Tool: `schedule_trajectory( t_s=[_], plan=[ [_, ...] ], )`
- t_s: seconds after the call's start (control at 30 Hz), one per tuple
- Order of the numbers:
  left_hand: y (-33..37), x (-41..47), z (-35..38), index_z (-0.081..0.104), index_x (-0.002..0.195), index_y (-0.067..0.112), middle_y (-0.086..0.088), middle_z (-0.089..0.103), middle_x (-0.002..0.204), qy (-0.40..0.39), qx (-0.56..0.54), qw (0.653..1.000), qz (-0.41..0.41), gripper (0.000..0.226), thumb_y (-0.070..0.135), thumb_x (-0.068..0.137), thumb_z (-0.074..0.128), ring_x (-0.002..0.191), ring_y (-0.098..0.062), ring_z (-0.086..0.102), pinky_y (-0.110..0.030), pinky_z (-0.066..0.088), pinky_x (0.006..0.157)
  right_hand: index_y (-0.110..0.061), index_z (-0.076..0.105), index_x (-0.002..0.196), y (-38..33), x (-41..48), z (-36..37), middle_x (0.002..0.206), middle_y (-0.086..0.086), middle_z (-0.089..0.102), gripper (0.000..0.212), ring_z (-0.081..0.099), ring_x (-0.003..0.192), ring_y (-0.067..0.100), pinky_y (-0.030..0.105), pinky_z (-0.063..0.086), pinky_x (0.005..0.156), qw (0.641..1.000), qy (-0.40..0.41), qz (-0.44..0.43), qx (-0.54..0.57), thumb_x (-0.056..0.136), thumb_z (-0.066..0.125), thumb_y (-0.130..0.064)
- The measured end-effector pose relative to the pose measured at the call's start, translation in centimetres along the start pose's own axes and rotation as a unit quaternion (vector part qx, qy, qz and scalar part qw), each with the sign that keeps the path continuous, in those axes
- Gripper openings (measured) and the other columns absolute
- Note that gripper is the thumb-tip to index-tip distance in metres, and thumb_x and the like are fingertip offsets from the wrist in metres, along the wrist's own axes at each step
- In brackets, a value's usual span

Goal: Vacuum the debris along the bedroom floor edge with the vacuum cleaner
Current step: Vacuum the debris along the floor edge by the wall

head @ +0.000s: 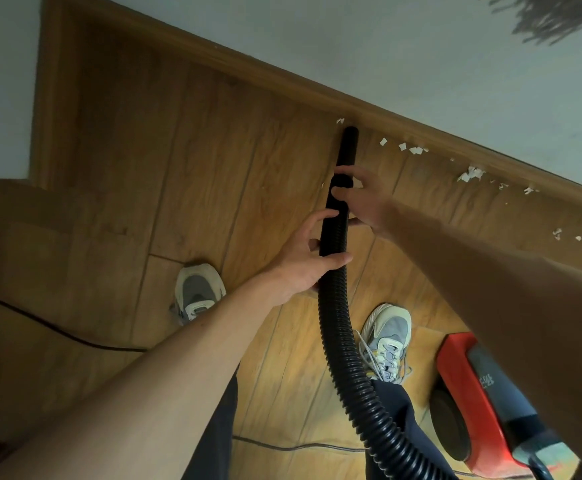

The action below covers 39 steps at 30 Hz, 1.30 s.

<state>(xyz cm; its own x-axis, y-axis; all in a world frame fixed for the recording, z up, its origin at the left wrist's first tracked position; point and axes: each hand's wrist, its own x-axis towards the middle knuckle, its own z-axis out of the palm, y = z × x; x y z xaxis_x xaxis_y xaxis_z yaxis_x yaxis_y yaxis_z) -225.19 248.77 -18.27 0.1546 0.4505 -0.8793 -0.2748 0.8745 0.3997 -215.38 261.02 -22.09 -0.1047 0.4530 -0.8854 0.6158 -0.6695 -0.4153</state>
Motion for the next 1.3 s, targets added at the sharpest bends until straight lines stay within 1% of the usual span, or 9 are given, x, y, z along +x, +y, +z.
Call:
schedule_trajectory(
  t_s=[0.1, 0.27, 0.43, 0.67, 0.73, 0.87, 0.97, 1.13, 1.3],
  plan=[
    [0.0, -0.2, -0.7, 0.047, 0.132, 0.049, -0.004, 0.061, 0.122, 0.01, 0.002, 1.0, 0.004, 0.064, 0.012, 0.088, 0.075, 0.101, -0.022, 0.067, -0.044, 0.064, 0.069, -0.03, 0.052, 0.135, -0.5, 0.2, 0.8, 0.122, 0.005, 0.058, 0.041, 0.063, 0.094, 0.014, 0.019, 0.052, 0.051, 1.0, -0.012, -0.002, -0.002, 0.099, 0.055, -0.011],
    [0.4, -0.2, -1.9, 0.046, 0.134, 0.045, -0.004, 0.059, 0.121, 0.017, 0.014, 1.0, 0.015, 0.064, 0.011, 0.088, 0.074, 0.101, -0.024, 0.067, -0.043, 0.064, 0.069, -0.03, 0.05, 0.137, -1.2, 0.5, 1.8, 0.123, 0.005, 0.057, 0.043, 0.062, 0.093, 0.013, 0.018, 0.052, 0.049, 1.0, -0.018, -0.008, 0.0, 0.099, 0.055, -0.011],
    [0.1, -0.2, -1.8, 0.045, 0.134, 0.046, -0.008, 0.061, 0.122, 0.011, 0.018, 1.0, 0.011, 0.063, 0.012, 0.089, 0.074, 0.101, -0.025, 0.068, -0.039, 0.063, 0.067, -0.032, 0.05, 0.137, -0.6, 0.5, 1.6, 0.123, 0.004, 0.056, 0.043, 0.062, 0.094, 0.012, 0.021, 0.054, 0.056, 1.0, -0.022, -0.007, -0.004, 0.099, 0.056, -0.013],
    [-1.0, -0.4, -0.1, 0.044, 0.135, 0.045, -0.009, 0.066, 0.12, -0.004, 0.019, 1.0, 0.006, 0.065, 0.01, 0.089, 0.073, 0.1, -0.024, 0.069, -0.035, 0.06, 0.061, -0.035, 0.051, 0.135, 1.5, -0.3, 0.4, 0.124, 0.004, 0.058, 0.041, 0.063, 0.101, 0.017, 0.028, 0.056, 0.066, 0.999, -0.03, 0.004, 0.009, 0.099, 0.055, -0.016],
    [-1.3, -0.4, 0.4, 0.045, 0.136, 0.044, -0.009, 0.067, 0.118, -0.005, 0.02, 1.0, 0.004, 0.065, 0.009, 0.089, 0.073, 0.099, -0.025, 0.069, -0.04, 0.061, 0.063, -0.037, 0.049, 0.137, 2.1, -0.6, -0.1, 0.125, 0.004, 0.058, 0.043, 0.062, 0.103, 0.019, 0.029, 0.055, 0.067, 0.999, -0.04, 0.011, 0.011, 0.099, 0.054, -0.016],
    [-1.9, -0.5, 1.5, 0.046, 0.136, 0.043, -0.01, 0.068, 0.114, -0.008, 0.025, 1.0, 0.005, 0.065, 0.007, 0.089, 0.072, 0.1, -0.028, 0.069, -0.055, 0.061, 0.077, -0.038, 0.047, 0.138, 3.4, -1.4, -1.1, 0.125, 0.004, 0.057, 0.046, 0.063, 0.102, 0.02, 0.029, 0.054, 0.065, 0.998, -0.057, 0.021, 0.017, 0.099, 0.052, -0.014],
    [-2.4, -0.6, 2.4, 0.046, 0.135, 0.044, -0.01, 0.067, 0.115, -0.009, 0.025, 1.0, 0.007, 0.065, 0.005, 0.09, 0.071, 0.1, -0.028, 0.069, -0.057, 0.06, 0.077, -0.037, 0.049, 0.138, 4.4, -1.6, -1.8, 0.122, 0.004, 0.059, 0.047, 0.065, 0.097, 0.02, 0.03, 0.055, 0.063, 0.998, -0.049, 0.017, 0.029, 0.099, 0.055, -0.013],
    [-3.6, -0.6, 4.2, 0.049, 0.132, 0.045, -0.014, 0.064, 0.121, -0.005, 0.008, 1.0, 0.001, 0.064, 0.004, 0.089, 0.071, 0.103, -0.035, 0.069, -0.061, 0.059, 0.079, -0.033, 0.049, 0.139, 6.2, -2.0, -2.9, 0.12, 0.005, 0.061, 0.046, 0.066, 0.094, 0.02, 0.032, 0.056, 0.068, 0.999, -0.042, 0.002, 0.032, 0.098, 0.058, -0.014],
    [-4.1, -0.2, 6.0, 0.049, 0.132, 0.044, -0.015, 0.064, 0.124, -0.014, 0.009, 1.0, -0.005, 0.063, 0.003, 0.089, 0.07, 0.104, -0.038, 0.069, -0.062, 0.058, 0.081, -0.033, 0.047, 0.14, 7.5, -2.3, -4.6, 0.123, 0.007, 0.06, 0.048, 0.066, 0.092, 0.019, 0.03, 0.055, 0.064, 0.999, -0.037, 0.005, 0.031, 0.098, 0.058, -0.013]
  ],
)
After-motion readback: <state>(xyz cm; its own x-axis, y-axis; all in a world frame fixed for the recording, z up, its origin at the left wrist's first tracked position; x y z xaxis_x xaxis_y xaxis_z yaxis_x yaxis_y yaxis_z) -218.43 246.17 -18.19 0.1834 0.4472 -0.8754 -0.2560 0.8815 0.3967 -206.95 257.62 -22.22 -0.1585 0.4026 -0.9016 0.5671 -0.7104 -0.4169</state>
